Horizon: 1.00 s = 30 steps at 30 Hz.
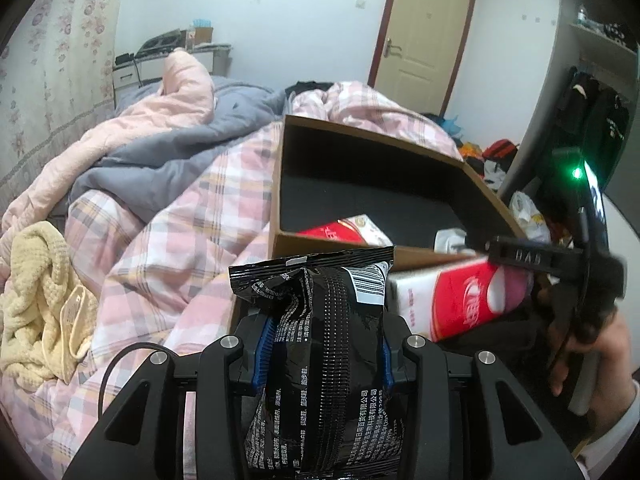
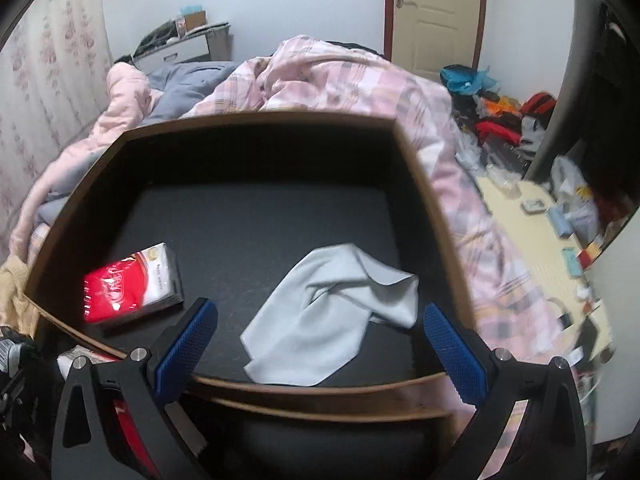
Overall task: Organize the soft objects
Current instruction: 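Move the left gripper toward the open cardboard box with the red tissue pack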
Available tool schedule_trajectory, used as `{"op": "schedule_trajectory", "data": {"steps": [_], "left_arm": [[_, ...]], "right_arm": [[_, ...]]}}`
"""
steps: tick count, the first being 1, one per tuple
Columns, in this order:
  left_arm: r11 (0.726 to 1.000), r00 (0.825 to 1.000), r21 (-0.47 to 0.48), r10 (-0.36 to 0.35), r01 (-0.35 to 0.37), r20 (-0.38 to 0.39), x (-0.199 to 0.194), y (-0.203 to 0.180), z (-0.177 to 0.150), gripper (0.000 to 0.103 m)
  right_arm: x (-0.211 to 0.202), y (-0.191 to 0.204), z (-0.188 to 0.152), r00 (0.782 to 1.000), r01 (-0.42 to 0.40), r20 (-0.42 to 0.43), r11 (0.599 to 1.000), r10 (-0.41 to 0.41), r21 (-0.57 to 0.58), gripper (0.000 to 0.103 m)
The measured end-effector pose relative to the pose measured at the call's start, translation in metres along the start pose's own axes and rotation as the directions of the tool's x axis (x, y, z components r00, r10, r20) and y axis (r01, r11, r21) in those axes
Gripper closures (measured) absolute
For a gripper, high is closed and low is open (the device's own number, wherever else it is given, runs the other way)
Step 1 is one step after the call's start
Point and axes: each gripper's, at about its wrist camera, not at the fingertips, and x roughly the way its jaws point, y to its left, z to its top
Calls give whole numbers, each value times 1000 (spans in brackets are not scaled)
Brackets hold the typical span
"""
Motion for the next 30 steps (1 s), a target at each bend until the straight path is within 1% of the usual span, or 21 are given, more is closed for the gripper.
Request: {"op": "schedule_trajectory", "data": {"steps": [4, 10, 14, 16, 21, 23, 26, 28, 30], "left_arm": [[1000, 1000, -21, -14, 15, 27, -8, 3, 10, 66], [1000, 998, -14, -18, 19, 52, -16, -3, 33, 66], [999, 999, 0, -38, 38, 36, -12, -11, 53, 66], [999, 999, 18, -49, 49, 8, -4, -17, 63, 66], [993, 996, 96, -69, 75, -56, 24, -43, 80, 65], [993, 995, 89, -70, 76, -76, 38, -48, 87, 65], [995, 994, 58, -74, 79, -81, 54, -48, 95, 65], [997, 995, 37, -59, 62, -83, 66, -46, 100, 65], [999, 996, 31, -27, 30, -86, 77, -42, 101, 65]], "right_arm": [[-3, -4, -6, 999, -6, -32, 1000, 7, 23, 1], [-6, -4, -10, 1000, -6, -21, 1000, 6, 29, 1], [-6, -3, -10, 1000, -1, -20, 1000, 2, 29, 1], [-5, -3, -10, 1000, -3, -15, 999, 3, 35, 1], [-7, -3, -15, 1000, 3, 14, 999, -3, 39, 1], [-9, -3, -19, 999, 7, 33, 999, -8, 39, 1], [-9, -5, -23, 999, -3, 38, 999, 1, 46, 1], [-9, -7, -22, 999, -9, 36, 999, 7, 52, 1], [-9, -5, -22, 999, -9, 38, 999, 7, 49, 1]]}}
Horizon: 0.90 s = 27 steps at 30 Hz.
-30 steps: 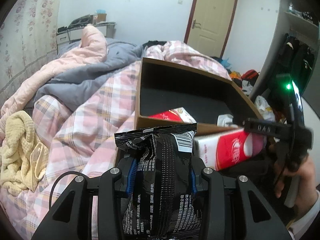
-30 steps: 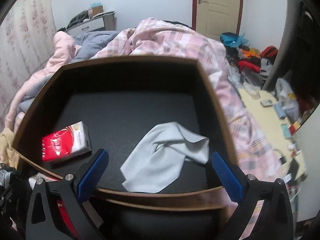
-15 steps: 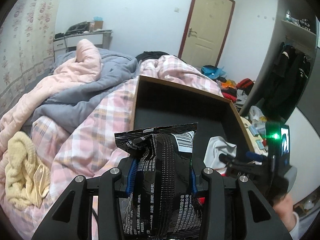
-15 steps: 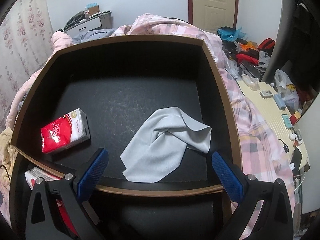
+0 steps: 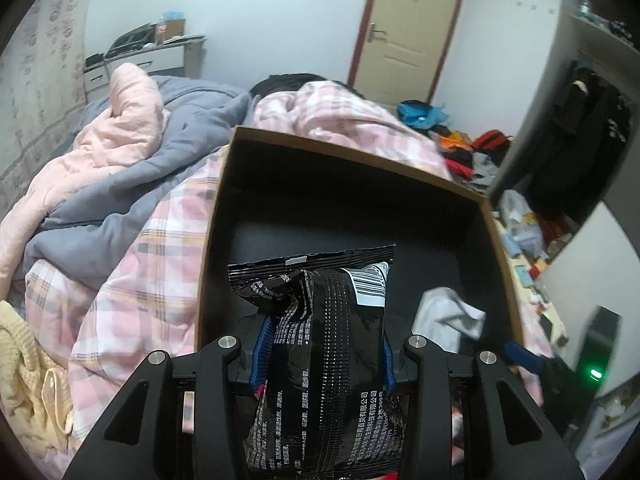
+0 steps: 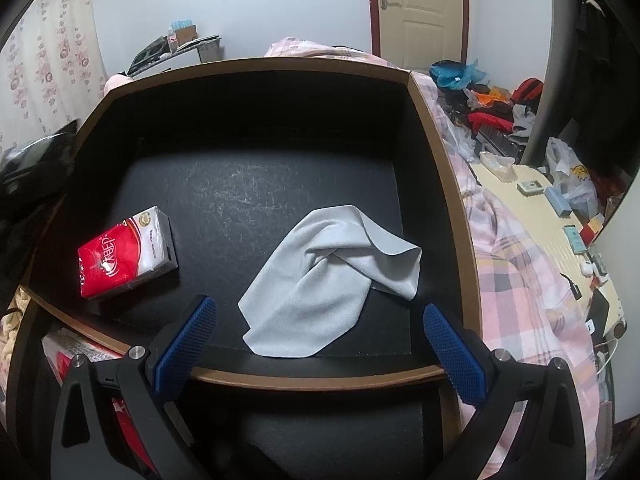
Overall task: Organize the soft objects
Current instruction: 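Move the left gripper toward the open cardboard box with the red tissue pack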
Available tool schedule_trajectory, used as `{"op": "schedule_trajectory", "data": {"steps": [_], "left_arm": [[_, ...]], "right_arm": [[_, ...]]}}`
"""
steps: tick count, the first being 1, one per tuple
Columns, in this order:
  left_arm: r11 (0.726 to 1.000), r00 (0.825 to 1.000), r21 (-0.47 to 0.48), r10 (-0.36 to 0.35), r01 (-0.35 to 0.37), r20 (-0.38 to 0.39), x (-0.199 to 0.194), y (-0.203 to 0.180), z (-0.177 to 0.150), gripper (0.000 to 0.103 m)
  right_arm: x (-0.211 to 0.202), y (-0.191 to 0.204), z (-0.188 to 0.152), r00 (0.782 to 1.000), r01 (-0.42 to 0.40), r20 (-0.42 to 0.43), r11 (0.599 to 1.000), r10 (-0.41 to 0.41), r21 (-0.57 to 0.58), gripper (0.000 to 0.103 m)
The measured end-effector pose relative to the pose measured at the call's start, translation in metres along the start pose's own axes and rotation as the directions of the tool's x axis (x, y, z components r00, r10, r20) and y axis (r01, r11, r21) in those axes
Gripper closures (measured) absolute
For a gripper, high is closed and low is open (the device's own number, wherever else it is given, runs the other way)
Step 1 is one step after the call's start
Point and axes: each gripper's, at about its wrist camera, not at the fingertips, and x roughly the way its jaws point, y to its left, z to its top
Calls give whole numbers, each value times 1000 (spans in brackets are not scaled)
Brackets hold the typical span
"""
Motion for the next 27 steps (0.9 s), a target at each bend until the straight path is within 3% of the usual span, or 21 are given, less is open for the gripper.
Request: {"op": "schedule_trajectory", "data": {"steps": [3, 7, 12, 16, 20, 23, 25, 27], "left_arm": [[1000, 1000, -20, 17, -18, -23, 13, 10, -6, 65], [1000, 1000, -16, -15, 15, -10, 11, 19, -19, 65], [981, 983, -67, -179, 181, 42, -34, 29, -25, 65], [958, 958, -34, -285, 285, -13, -68, 26, -37, 65], [974, 971, 64, -209, 217, -115, -80, 14, -62, 64], [985, 973, 42, -157, 166, -168, -66, 19, -77, 59], [990, 969, -29, -140, 137, -203, -54, 27, -82, 48], [988, 968, -93, -142, 125, -206, -48, 33, -85, 28]], "right_arm": [[0, 0, 0, 1000, -1, 4, 1000, 1, 1, 1], [-1, 3, -1, 1000, 11, 16, 1000, -11, -20, 1], [-1, -2, -2, 1000, -3, 28, 1000, 3, 0, 1], [-2, -2, -1, 1000, -2, 31, 1000, 2, 4, 1], [-2, -3, -1, 999, -3, 33, 1000, 3, 7, 1], [-2, -3, -1, 999, -4, 34, 1000, 4, 8, 1], [-1, -3, 0, 999, -4, 34, 1000, 4, 8, 1], [-2, -3, -1, 999, -2, 34, 1000, 2, 8, 1]]}}
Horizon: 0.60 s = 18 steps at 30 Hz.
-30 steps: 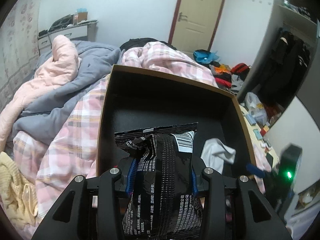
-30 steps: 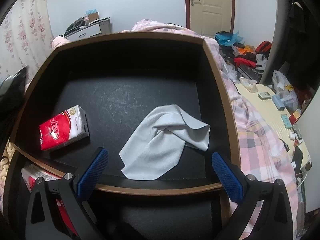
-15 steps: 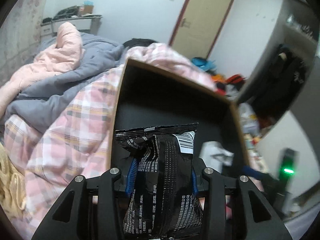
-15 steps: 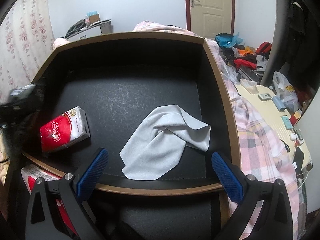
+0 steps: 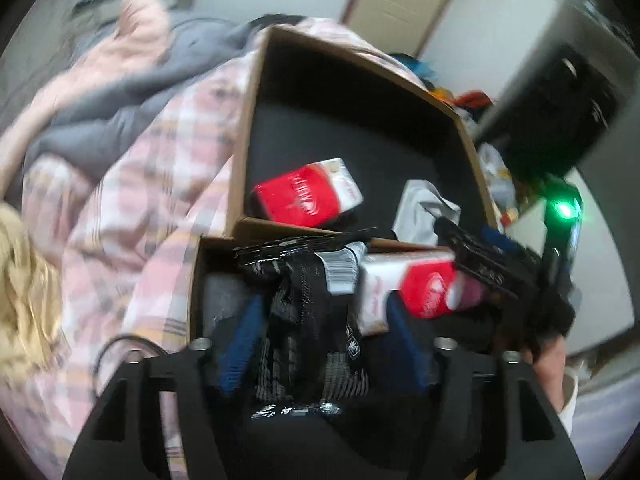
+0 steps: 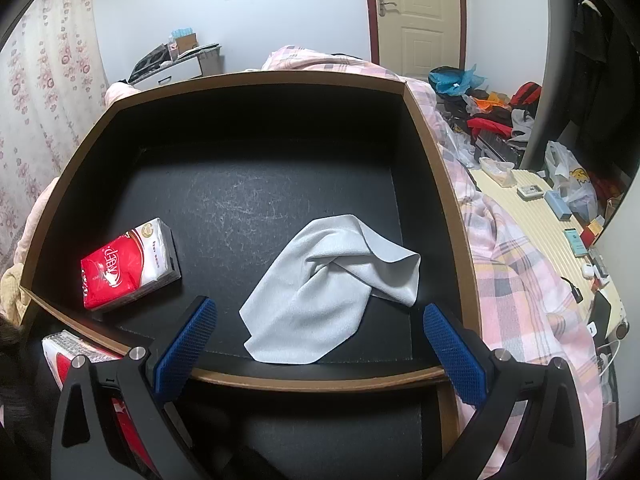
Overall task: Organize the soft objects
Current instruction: 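Lower the left gripper into the box and grasp the red tissue pack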
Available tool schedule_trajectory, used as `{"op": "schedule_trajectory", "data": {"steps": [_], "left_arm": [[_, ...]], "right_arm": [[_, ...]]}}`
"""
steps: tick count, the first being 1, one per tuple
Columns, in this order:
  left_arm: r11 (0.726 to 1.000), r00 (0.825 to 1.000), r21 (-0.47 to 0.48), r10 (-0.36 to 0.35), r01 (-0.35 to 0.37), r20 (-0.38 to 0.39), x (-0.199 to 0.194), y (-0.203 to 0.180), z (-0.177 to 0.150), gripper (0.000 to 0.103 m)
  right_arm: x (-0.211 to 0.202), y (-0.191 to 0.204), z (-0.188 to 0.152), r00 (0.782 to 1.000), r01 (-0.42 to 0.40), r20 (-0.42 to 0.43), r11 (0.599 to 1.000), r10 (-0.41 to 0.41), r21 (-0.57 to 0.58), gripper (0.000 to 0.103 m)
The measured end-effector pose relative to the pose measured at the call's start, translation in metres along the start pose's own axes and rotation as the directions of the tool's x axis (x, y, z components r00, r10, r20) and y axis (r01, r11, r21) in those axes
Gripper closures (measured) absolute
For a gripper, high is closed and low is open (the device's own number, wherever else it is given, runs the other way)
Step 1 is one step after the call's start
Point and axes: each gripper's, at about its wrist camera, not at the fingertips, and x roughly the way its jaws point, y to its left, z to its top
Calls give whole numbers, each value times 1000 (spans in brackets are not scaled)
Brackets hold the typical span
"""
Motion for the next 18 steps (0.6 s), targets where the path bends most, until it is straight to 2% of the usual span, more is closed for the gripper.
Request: {"op": "schedule_trajectory", "data": {"steps": [3, 6, 9, 12, 18], "left_arm": [[1000, 1000, -5, -4, 4, -4, -3, -1, 0, 27], [1000, 1000, 10, -3, 3, 27, -20, -8, 7, 27], [1000, 998, 20, 6, -7, 56, -32, -18, 26, 27], [997, 996, 45, 61, -64, 65, -30, -31, 54, 27], [992, 995, 92, 88, -85, -36, 18, -45, 99, 27]], "right_arm": [[0, 0, 1, 1000, -2, 0, 1000, 2, 2, 1], [0, -1, 1, 1000, -2, 1, 1000, 2, 3, 1], [0, -1, 1, 1000, -2, 1, 1000, 2, 2, 1], [0, -1, 1, 1000, -2, 1, 1000, 2, 3, 1], [0, -1, 1, 1000, -2, 1, 1000, 2, 2, 1]]}}
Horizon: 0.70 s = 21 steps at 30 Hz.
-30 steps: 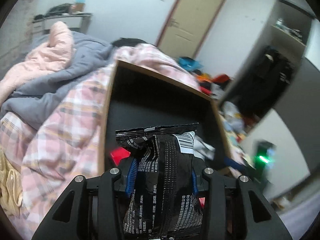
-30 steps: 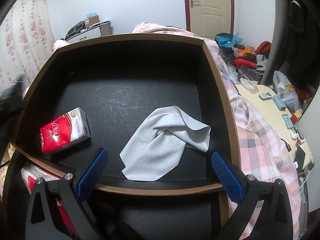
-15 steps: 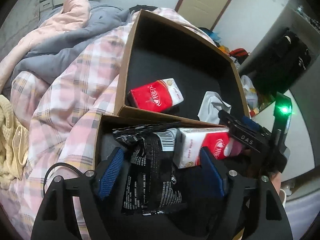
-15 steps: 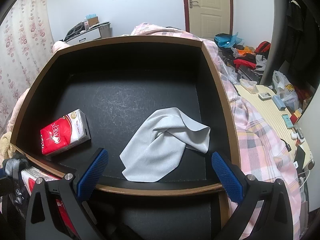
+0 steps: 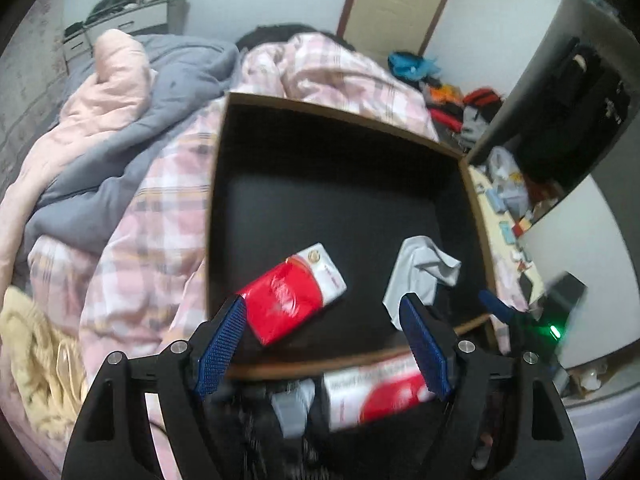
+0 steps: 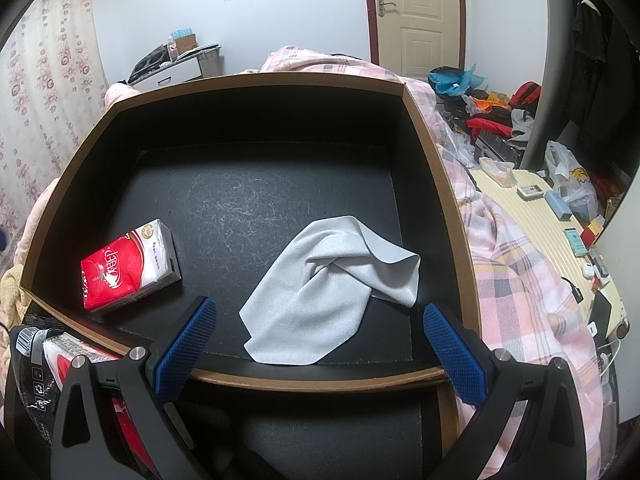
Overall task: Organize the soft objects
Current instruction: 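Lower the left gripper into the box and grasp the red tissue pack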
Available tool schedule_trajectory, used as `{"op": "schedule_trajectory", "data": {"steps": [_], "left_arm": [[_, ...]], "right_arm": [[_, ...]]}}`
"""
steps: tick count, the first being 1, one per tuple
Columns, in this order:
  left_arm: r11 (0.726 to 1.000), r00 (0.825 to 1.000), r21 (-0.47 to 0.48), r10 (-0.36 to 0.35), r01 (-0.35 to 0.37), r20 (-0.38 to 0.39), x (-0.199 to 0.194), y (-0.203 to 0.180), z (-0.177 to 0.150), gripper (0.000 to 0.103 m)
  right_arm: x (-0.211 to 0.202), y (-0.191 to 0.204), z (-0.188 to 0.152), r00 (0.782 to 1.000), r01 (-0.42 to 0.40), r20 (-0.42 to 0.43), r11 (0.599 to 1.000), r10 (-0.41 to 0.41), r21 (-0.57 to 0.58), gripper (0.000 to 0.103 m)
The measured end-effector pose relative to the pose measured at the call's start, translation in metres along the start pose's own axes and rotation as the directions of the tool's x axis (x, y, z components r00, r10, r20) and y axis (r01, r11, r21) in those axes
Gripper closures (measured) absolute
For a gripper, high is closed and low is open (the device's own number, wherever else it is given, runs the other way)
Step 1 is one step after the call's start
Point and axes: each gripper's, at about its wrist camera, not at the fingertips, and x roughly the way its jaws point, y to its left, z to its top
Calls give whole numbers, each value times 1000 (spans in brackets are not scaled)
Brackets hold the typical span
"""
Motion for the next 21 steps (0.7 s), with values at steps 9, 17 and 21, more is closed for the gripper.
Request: {"op": "schedule_trajectory", "data": {"steps": [9, 17, 21], "left_arm": [[978, 978, 92, 195, -188, -74, 73, -8, 19, 27], [939, 954, 222, 286, -261, -92, 91, -28, 10, 27], [934, 950, 222, 302, -280, -75, 90, -27, 9, 27]], "right_arm": [[-1, 2, 0, 1000, 8, 9, 1000, -8, -10, 1], [-1, 1, 0, 1000, 5, 9, 1000, -5, -5, 1], [-1, 2, 0, 1000, 6, 10, 1000, -6, -8, 1]]}}
